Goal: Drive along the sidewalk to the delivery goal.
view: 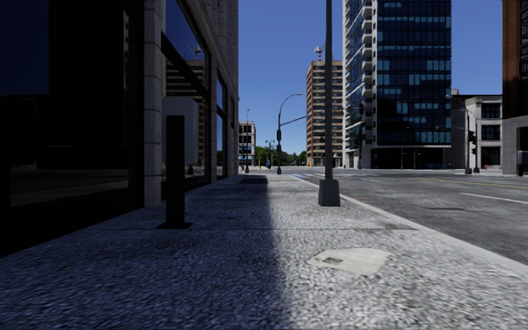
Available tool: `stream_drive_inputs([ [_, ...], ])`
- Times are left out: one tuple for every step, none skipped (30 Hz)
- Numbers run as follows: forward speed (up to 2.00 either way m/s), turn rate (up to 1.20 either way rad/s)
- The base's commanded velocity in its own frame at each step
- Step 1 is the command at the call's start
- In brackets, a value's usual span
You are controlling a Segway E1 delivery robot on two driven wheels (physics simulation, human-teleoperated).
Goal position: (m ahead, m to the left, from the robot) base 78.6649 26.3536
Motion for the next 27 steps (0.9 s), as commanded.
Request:
stream_drive_inputs([
  [2.0, 0.0],
  [2.0, 0.0],
  [2.0, 0.0],
  [2.0, 0.0],
  [2.0, 0.0],
  [2.0, 0.0],
  [2.0, 0.0],
  [2.0, 0.0],
  [2.0, 0.0],
  [2.0, 0.0],
  [2.0, 0.0],
  [2.0, 0.0],
  [2.0, 0.0],
  [2.0, 0.0],
  [2.0, 0.0],
  [2.0, 0.0],
  [2.0, 0.0],
  [2.0, 0.0],
  [2.0, 0.0],
  [2.0, 0.0],
  [2.0, 0.0],
  [2.0, 0.0],
  [2.0, 0.0],
  [2.0, 0.0],
  [2.0, 0.0],
  [2.0, 0.0],
  [2.0, 0.0],
])
